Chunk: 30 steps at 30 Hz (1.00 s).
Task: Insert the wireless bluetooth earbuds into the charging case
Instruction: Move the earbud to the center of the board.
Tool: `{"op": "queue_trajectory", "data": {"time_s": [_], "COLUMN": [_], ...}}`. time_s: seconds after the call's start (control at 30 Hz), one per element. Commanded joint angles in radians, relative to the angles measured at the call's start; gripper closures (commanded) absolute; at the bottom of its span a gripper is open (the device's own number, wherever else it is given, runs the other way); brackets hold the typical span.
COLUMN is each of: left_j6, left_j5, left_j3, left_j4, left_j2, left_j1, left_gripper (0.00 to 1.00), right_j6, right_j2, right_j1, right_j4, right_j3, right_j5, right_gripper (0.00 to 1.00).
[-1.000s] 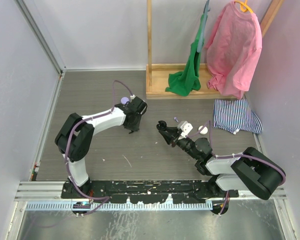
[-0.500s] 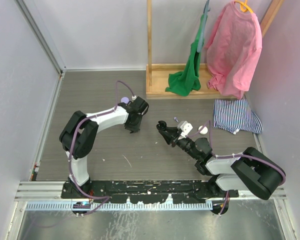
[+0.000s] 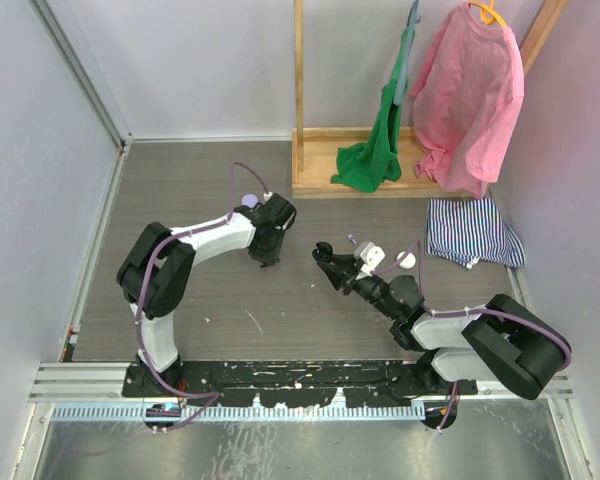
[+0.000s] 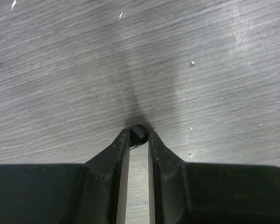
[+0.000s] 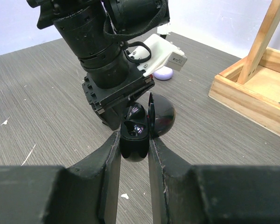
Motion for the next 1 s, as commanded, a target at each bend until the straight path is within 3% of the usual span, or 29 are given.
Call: {"op": "queue_trajectory", "data": {"time_s": [0.0,0.23,0.43,0.77,0.97], "left_j6": [-0.023,-0.072,-0.229,-0.426,-0.388], "left_j5": [0.042,0.093,0.076,0.038,0.032], "left_j3": [-0.043,-0.099,-0.169,-0.308,-0.273], "left_j4": [0.051,0.08,0.083,0.135,0.087], "left_j2": [-0.114,-0.194,-0.199,-0.226,-0.225], "left_j1": [0.017,0.036,0.039,0.037,0.036], "left_gripper": [0.86,0.86,0.88,0.83,0.68], "right_j6": [-0.003,-0.004,-0.004,-0.006,-0.007], "right_j2": [0.002,0.007,0.008,0.017,0.024], "right_j1": [0.001,0.0,0.0,0.001,0.001], "right_j4": [0.054,0.045,0.033,0.024,0.022], "right_j3": [0.033,0.04,0.044,0.052,0.056], "right_j5": [-0.014,-0.027,-0.033,-0.044,-0.05], "right_gripper": [0.94,0.94,0.94,0.94,0.94]}}
